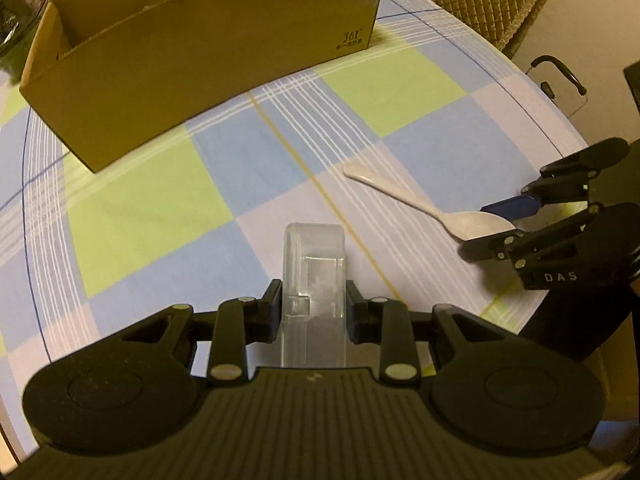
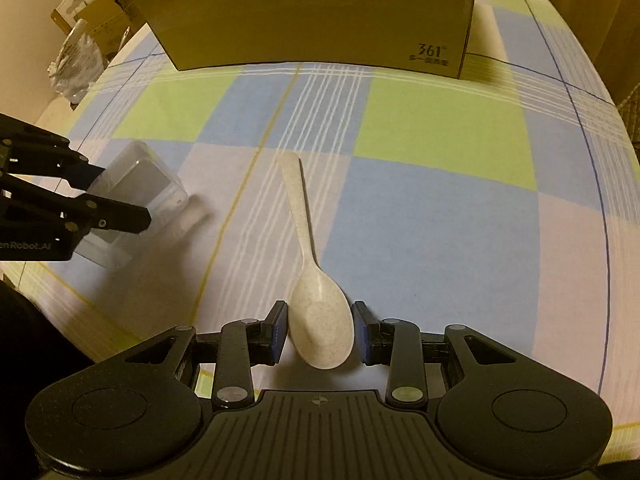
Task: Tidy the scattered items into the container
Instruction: 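Lift the clear container and spoon and carry both toward the box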
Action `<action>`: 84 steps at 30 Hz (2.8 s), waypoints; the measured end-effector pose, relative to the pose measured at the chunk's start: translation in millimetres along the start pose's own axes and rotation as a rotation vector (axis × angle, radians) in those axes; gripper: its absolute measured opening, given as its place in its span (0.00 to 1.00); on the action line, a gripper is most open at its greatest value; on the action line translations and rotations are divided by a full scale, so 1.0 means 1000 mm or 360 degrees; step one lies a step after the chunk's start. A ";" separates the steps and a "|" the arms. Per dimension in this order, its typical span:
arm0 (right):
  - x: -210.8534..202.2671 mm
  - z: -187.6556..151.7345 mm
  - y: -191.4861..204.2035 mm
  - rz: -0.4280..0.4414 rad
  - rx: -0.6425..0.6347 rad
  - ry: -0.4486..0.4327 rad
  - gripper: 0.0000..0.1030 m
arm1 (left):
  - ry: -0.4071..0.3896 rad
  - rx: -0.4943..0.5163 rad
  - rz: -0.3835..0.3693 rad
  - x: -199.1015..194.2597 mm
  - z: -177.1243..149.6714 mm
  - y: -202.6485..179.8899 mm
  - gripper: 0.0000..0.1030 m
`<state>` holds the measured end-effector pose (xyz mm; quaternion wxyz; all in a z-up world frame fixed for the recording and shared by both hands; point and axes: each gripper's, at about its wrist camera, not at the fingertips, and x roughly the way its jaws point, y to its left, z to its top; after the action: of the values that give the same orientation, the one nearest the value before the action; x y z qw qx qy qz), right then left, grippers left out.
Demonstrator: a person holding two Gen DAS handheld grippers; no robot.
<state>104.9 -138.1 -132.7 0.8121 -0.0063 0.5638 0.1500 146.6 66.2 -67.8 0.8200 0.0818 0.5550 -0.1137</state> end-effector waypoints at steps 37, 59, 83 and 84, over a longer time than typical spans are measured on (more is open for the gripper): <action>-0.003 -0.019 0.020 -0.0128 -0.0369 -0.0176 0.77 | 0.0034 -0.0308 0.0096 0.008 -0.016 -0.002 0.25; 0.007 -0.004 0.019 -0.0079 -0.0456 -0.0018 0.44 | 0.0035 -0.0333 0.0062 0.008 -0.013 -0.001 0.25; -0.023 -0.006 0.020 -0.0091 -0.0353 -0.0175 0.34 | -0.0024 -0.0296 0.0052 -0.008 -0.017 -0.008 0.25; -0.025 -0.006 0.021 -0.0091 -0.0354 -0.0183 0.34 | -0.0027 -0.0295 0.0053 -0.010 -0.017 -0.008 0.25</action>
<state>86.2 -125.4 -108.5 0.8413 -0.1037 0.4959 0.1884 125.6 63.5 -65.4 0.8305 0.0137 0.5546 -0.0490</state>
